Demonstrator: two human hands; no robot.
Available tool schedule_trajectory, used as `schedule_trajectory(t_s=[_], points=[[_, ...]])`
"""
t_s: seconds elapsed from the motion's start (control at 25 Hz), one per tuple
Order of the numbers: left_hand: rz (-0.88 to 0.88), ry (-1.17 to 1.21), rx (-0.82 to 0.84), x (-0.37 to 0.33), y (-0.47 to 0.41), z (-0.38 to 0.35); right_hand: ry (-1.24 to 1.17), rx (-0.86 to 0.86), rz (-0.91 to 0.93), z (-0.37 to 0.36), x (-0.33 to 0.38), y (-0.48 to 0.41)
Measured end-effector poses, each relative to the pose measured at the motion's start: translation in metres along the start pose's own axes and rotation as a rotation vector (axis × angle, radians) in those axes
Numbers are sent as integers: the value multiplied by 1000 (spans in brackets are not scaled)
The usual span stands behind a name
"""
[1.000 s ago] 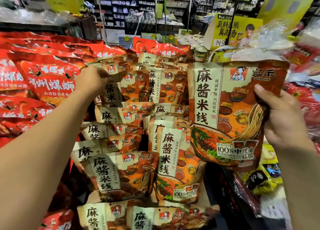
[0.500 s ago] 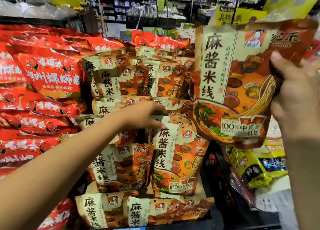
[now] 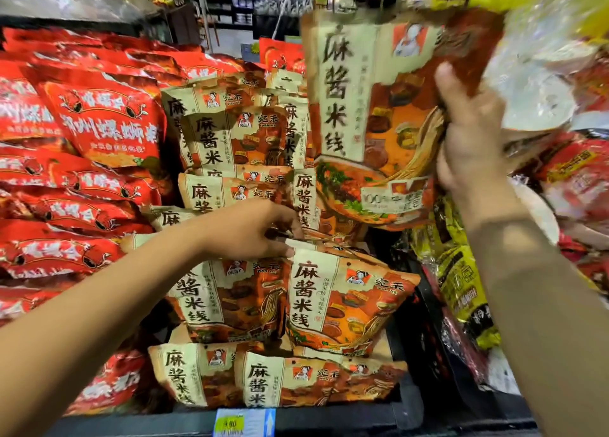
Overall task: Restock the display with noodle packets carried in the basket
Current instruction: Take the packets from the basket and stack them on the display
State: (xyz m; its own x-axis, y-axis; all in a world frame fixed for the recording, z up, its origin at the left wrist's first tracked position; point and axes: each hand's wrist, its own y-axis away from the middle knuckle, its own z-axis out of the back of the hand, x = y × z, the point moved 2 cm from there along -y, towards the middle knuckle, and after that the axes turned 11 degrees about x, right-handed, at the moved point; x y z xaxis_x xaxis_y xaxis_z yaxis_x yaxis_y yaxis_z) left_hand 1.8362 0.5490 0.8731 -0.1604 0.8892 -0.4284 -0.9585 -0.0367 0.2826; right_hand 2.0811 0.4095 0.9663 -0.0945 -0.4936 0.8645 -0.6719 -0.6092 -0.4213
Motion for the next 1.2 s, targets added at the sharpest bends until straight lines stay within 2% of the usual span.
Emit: schedule_trajectory(t_s=[0.08,0.2,0.28,0.32,0.44,0.68,0.84,1.0,1.2], points=[[4,14,-2,0,2,-1,1,108,-129,-14,-41,47],[17,30,-7,0,3,-1,196,235,-443,3,-108,85],[24,31,2,0,2,-1,333,204,-574,21,-129,94],[26,34,4,1,1,-1,329,171,-598,26,-132,101],[33,64,-16,4,-1,0,407,76,-623,39,-129,100],[50,31,-109,-4,-13,5,616,102,-600,41,-99,84],[63,30,-120,-9,-15,9,866,143,-535,32,-61,91],[89,-164,-159,-23,-17,9,1323,281,-538,16,-32,125],[58,-281,-205,-72,-24,-3,1482,97,-688,18,-6,191]])
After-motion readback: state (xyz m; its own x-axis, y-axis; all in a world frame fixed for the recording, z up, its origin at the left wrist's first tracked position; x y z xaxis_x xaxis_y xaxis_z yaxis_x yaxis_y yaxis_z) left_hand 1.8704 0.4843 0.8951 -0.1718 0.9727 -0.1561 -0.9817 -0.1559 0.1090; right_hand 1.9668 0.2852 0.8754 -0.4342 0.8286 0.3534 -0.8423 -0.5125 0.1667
